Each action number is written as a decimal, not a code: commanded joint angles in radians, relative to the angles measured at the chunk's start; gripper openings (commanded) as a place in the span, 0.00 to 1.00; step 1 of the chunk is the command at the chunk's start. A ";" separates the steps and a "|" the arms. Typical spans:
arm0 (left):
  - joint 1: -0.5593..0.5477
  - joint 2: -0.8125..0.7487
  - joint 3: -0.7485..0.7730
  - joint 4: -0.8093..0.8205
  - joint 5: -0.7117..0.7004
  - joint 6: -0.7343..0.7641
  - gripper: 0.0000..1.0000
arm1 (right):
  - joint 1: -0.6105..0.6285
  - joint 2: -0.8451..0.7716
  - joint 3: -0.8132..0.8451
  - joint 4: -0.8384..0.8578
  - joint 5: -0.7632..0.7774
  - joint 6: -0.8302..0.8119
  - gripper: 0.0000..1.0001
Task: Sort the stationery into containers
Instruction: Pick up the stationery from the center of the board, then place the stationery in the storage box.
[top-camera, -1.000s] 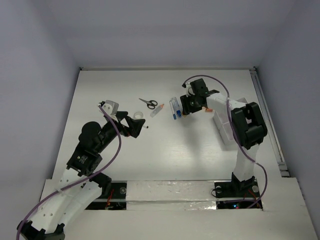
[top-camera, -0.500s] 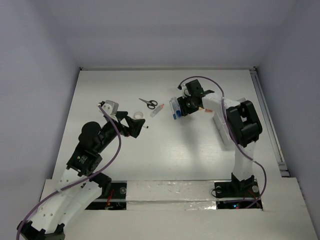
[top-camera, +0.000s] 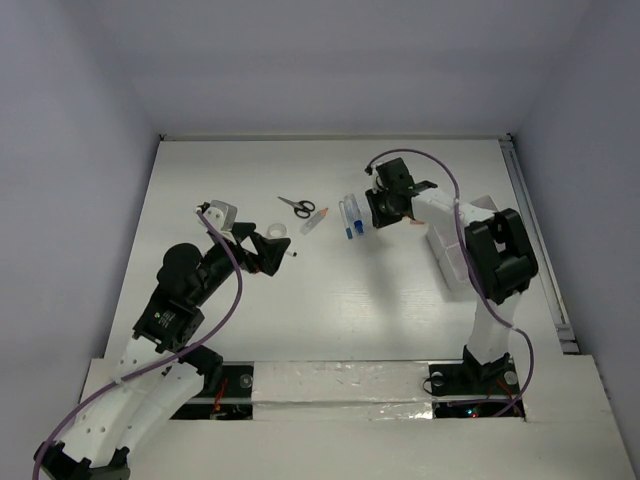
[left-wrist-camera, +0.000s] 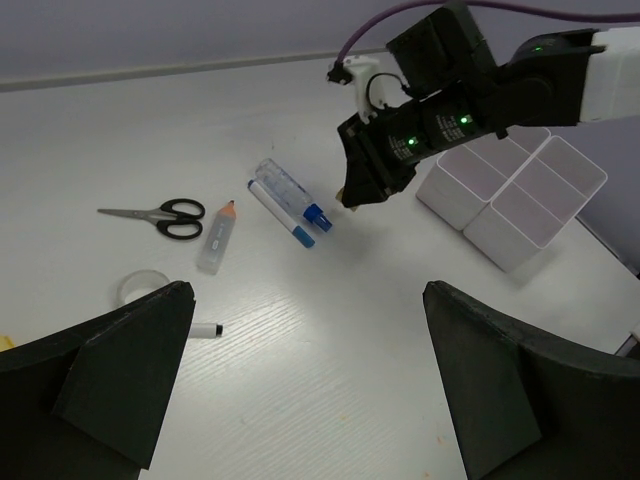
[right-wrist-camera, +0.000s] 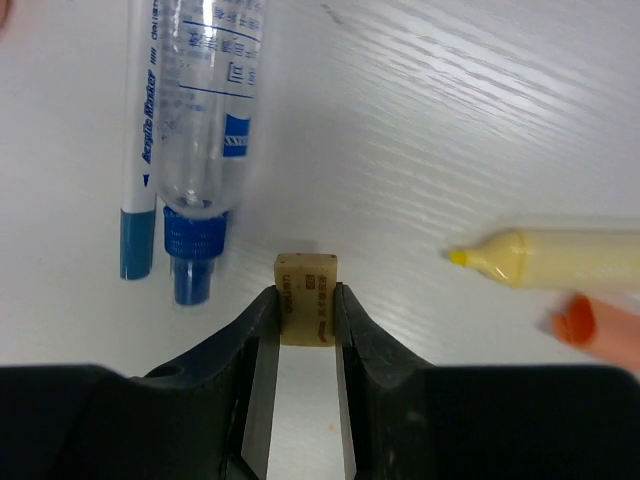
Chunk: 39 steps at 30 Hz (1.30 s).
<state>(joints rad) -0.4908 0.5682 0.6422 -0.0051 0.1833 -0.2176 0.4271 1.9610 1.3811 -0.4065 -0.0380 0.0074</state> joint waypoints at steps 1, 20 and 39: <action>0.003 -0.013 0.047 0.037 0.018 0.007 0.99 | 0.007 -0.184 -0.025 0.057 0.153 0.078 0.13; -0.048 -0.117 0.040 0.028 0.013 0.007 0.99 | -0.301 -0.580 -0.284 -0.046 0.618 0.269 0.15; -0.066 -0.131 0.040 0.020 -0.002 0.011 0.99 | -0.355 -0.507 -0.206 -0.083 0.771 0.223 0.24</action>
<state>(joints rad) -0.5507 0.4427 0.6422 -0.0181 0.1833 -0.2176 0.0788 1.4597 1.1252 -0.4988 0.6754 0.2428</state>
